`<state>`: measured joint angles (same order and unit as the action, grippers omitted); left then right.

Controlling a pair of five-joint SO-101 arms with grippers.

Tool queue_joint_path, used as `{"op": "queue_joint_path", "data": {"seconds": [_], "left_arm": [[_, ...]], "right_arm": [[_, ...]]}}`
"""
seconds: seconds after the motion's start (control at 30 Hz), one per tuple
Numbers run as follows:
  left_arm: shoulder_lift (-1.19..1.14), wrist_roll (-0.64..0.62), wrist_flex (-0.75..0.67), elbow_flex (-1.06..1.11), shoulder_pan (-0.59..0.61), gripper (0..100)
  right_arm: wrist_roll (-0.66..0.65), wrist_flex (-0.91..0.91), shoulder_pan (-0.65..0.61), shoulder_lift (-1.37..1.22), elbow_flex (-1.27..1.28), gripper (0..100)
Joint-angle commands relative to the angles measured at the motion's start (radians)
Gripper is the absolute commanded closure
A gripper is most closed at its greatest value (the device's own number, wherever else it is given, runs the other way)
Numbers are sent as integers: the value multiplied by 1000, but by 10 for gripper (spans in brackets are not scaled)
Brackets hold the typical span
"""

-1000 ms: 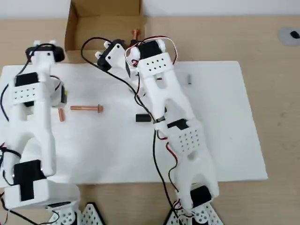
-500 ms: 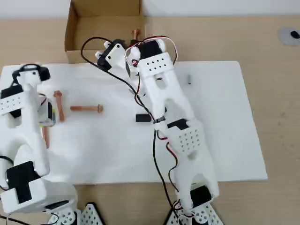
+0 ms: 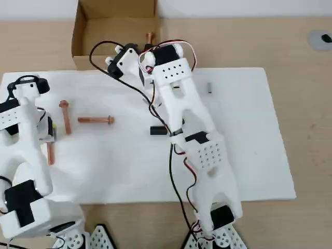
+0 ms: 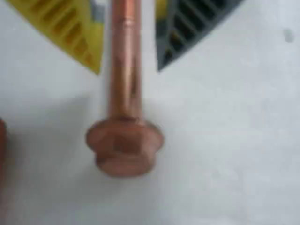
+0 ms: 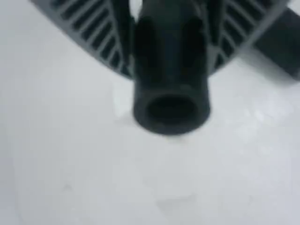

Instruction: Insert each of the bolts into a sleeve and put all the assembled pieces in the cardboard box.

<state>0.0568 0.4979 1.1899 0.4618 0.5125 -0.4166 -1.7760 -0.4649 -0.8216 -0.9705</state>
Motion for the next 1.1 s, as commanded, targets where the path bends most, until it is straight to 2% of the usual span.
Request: {"op": "queue_joint_path", "data": {"seconds": [0.0,0.2,0.4,0.53,0.63,0.77,0.97,1.07], "left_arm": [[36,48,-54,29,5,915],[36,106,-310,198,3,912],[36,97,-420,288,2,913],[38,-12,-413,292,3,920],[42,-117,-410,285,5,991],[45,-215,-376,261,3,991],[45,-261,-192,52,2,991],[53,-265,-52,-106,-21,991]], "right_arm": [[12,-12,-10,90,-1,989],[12,-12,-10,90,-1,989],[12,-12,-12,88,-1,989],[12,-12,-12,88,-1,989],[12,-12,-12,88,-1,989],[12,-12,-12,88,-1,989],[17,-12,-12,96,-8,989],[115,-12,-10,137,-68,989]]}}
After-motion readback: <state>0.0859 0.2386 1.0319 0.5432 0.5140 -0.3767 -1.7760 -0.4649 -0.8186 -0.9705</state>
